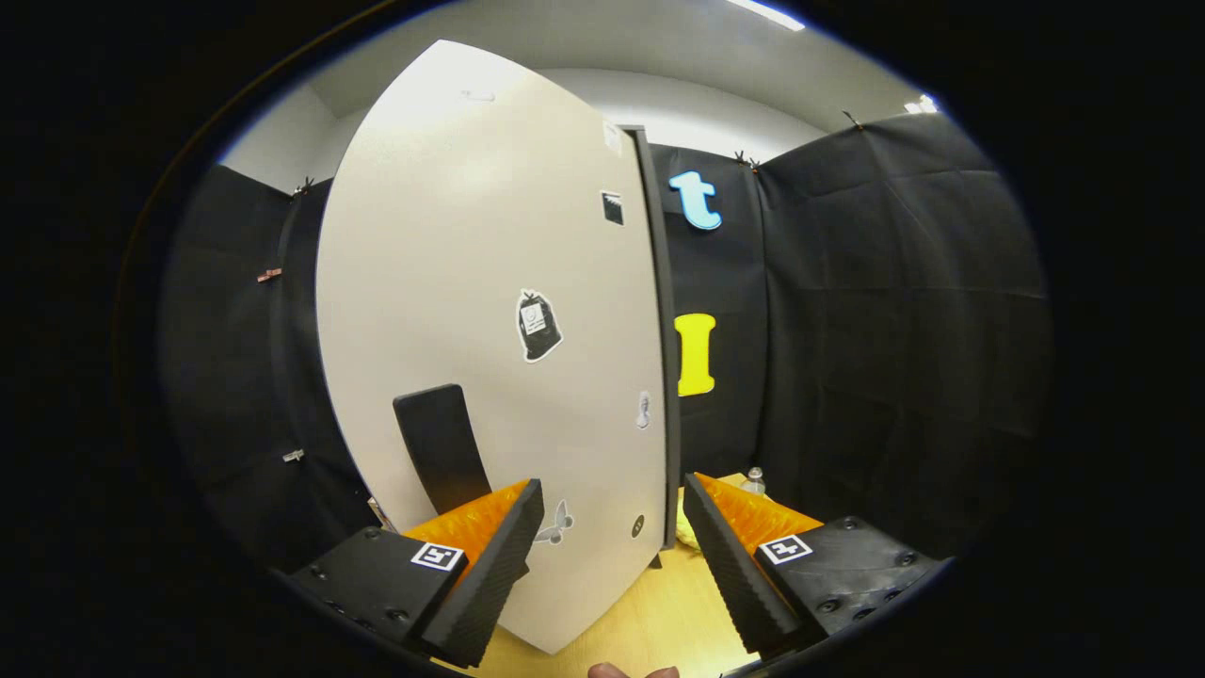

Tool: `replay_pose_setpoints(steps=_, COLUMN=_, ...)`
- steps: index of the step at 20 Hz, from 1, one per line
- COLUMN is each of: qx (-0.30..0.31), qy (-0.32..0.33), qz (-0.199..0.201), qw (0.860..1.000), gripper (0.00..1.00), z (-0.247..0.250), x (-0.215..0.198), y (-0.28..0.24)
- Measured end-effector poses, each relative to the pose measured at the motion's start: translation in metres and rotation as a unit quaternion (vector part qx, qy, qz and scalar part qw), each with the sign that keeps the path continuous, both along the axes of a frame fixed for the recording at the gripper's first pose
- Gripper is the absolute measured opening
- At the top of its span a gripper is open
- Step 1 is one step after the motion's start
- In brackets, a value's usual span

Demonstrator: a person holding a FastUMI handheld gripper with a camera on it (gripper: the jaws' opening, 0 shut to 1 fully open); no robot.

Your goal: Open the shoe cabinet door, grab the shoes and put them into the shoe cabinet, then close the shoe cabinet door.

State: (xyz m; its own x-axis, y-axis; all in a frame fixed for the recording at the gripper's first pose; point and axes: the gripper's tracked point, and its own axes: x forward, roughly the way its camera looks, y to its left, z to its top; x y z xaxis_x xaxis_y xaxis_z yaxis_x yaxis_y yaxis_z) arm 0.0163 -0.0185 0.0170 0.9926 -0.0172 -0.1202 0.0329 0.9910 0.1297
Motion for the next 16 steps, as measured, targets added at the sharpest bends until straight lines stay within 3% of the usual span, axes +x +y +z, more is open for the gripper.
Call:
replay_pose_setpoints(steps=7, qx=-0.012, qy=0.007, qz=0.041, qw=0.999, gripper=0.98, z=-0.001, x=0.023, y=0.059)
replay_pose_setpoints(steps=16, qx=-0.024, qy=0.003, qz=0.038, qw=0.999, gripper=0.98, z=-0.003, x=0.028, y=0.067)
